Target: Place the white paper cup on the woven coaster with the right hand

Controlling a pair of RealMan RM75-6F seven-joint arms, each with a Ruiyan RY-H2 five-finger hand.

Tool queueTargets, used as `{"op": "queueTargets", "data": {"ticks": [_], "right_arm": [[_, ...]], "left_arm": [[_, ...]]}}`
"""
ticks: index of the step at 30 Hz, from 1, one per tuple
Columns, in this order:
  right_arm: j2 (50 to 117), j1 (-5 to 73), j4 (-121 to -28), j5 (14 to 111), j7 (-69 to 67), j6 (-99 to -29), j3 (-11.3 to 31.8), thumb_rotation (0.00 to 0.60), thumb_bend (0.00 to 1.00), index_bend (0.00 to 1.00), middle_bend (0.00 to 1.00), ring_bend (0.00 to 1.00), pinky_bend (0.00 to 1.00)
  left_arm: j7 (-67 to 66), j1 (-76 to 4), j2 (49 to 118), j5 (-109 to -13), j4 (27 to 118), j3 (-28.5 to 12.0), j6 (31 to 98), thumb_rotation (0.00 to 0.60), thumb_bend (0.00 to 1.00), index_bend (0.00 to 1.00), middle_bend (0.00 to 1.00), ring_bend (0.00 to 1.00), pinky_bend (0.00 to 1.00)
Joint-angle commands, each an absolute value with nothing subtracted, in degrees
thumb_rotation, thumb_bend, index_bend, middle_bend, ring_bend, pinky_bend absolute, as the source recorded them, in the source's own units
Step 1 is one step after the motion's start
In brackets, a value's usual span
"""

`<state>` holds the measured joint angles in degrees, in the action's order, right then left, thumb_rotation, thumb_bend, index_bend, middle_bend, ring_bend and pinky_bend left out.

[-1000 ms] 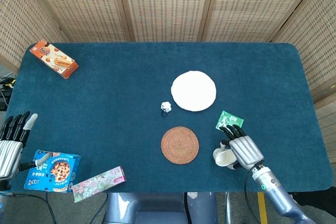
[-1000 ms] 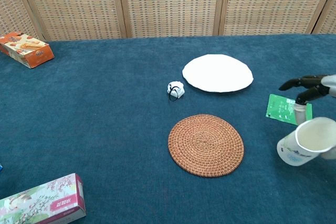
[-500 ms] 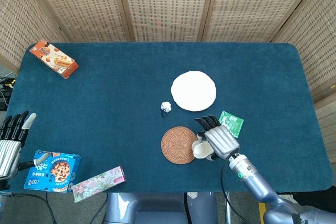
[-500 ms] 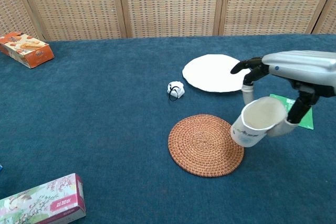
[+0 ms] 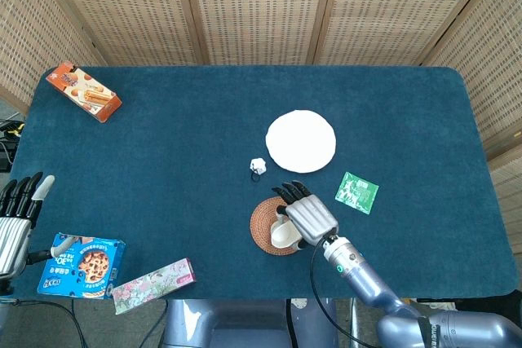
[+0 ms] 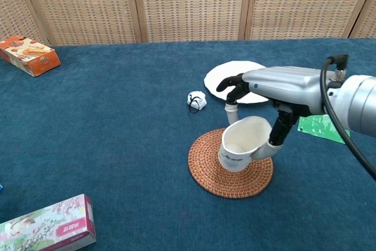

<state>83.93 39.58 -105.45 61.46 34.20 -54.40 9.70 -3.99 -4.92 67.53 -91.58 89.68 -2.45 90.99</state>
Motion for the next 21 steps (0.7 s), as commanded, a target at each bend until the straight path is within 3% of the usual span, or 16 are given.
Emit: {"op": "queueTargets", "data": {"ticks": [1, 16, 19, 21], "right_arm": [[85.04, 40.88, -104.72, 60.20, 35.14, -54.68, 10.21, 0.600, 0.03, 0.48, 0.07, 0.00, 0.00], [87.06, 43.09, -100.91, 56.53, 35.08, -55.42, 9.07, 0.600, 0.03, 0.46, 0.06, 0.00, 0.00], [87.44, 43.28, -100.11, 56.36, 34.73, -55.71, 8.75, 0.600, 0.03, 0.39, 0.02, 0.00, 0.00], [87.66, 43.26, -99.75, 56.69, 34.50, -56.25, 8.61, 0.600, 0.03, 0.27, 0.00, 0.00, 0.00]], "left_arm": [[-3.74, -4.91, 67.46, -91.47, 89.62, -2.50, 90.99, 0.000, 0.08, 0.00, 0.00, 0.00, 0.00], [-3.51, -4.97, 67.47, -91.44, 89.49, -2.48, 90.87, 0.000, 0.08, 0.00, 0.00, 0.00, 0.00], [-3.59, -5.01, 67.52, -91.50, 89.47, -2.47, 90.86, 0.000, 0.08, 0.00, 0.00, 0.00, 0.00], [-3.53, -5.01, 67.52, -91.49, 89.44, -2.48, 90.88, 0.000, 0.08, 0.00, 0.00, 0.00, 0.00]]}}
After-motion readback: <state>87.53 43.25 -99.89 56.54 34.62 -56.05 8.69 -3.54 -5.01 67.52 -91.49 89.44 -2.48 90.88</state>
